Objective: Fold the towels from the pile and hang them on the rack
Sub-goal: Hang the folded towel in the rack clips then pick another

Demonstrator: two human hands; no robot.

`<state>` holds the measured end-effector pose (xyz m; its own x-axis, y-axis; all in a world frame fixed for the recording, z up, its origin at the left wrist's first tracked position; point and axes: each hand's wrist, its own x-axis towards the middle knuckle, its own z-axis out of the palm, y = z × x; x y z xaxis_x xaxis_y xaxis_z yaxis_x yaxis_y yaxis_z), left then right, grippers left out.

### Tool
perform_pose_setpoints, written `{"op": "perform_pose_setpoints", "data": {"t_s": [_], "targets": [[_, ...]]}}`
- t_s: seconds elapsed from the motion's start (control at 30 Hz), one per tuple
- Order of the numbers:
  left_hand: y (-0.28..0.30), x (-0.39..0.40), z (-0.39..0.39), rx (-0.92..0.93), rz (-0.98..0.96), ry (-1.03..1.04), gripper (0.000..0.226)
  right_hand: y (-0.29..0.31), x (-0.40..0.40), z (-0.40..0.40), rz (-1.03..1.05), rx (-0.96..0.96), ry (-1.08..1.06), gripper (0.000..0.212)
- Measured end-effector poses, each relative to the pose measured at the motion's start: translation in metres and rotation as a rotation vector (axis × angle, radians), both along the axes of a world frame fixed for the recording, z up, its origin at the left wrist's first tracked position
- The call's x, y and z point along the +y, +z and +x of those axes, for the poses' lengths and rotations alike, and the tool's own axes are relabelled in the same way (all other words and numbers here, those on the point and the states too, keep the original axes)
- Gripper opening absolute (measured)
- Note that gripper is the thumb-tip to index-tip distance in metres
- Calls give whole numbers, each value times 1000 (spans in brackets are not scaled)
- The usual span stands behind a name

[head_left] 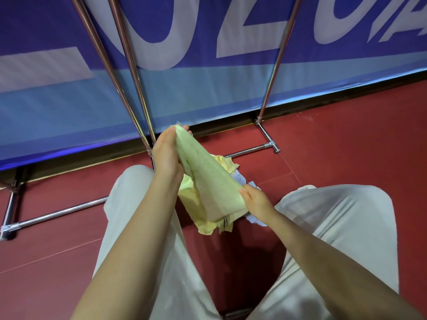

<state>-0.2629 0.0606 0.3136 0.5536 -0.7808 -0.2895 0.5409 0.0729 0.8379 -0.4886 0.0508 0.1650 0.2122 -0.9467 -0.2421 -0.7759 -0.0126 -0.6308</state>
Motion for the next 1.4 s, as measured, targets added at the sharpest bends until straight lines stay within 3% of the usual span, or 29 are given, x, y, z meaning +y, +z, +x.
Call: {"op": "perform_pose_setpoints", "data": {"t_s": [0.2,0.33,0.43,0.53,0.7,0.93,1.07,1.23,1.4], "targets": [[-1,7,24,80,7,88,12,37,-3,20,171,-331,-151,35],[-10,12,47,79,184,108,2,62,-6,33,160,-475,-139,36],[-15,15,50,-154,415,124,11,86,-3,37,76,-586,-11,32],[-21,26,35,-512,452,7,31,99,4,41,40,-643,58,23],[-41,47,5,-673,355,-351,32,103,11,49,6,-644,113,22],[-51,57,-27,-547,265,-663,21,99,8,51,14,-675,99,17],[-52,53,-27,-541,252,-601,15,94,2,46,-27,-578,111,9],[-50,49,-22,-616,278,-497,11,74,-1,43,-136,-296,190,7],[-45,52,-17,-676,254,-412,14,59,-6,45,-98,-259,138,7]]}}
